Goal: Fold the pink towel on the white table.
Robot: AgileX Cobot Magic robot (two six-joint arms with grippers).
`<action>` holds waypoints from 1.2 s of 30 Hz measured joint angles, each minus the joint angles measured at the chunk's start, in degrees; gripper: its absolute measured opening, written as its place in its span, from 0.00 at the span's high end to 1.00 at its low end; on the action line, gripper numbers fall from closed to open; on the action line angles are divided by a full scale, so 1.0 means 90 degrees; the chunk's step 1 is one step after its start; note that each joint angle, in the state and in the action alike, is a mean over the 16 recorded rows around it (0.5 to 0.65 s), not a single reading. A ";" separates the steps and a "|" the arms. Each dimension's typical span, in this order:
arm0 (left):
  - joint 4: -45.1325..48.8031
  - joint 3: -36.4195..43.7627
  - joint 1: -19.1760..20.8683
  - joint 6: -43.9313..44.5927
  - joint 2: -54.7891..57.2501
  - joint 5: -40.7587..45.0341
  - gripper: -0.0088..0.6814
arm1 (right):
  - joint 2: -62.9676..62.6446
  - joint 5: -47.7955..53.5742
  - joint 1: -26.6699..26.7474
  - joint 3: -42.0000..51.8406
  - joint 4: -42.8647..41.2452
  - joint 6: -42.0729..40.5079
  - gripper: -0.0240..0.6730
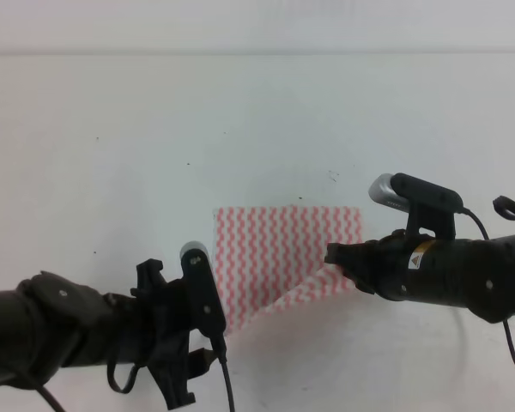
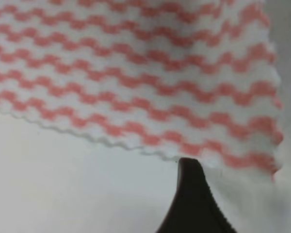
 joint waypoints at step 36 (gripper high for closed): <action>-0.0110 -0.0100 -0.0007 0.0475 0.0698 -0.0138 0.88 | -0.0002 0.0017 0.0000 -0.0001 -0.0128 0.0000 0.99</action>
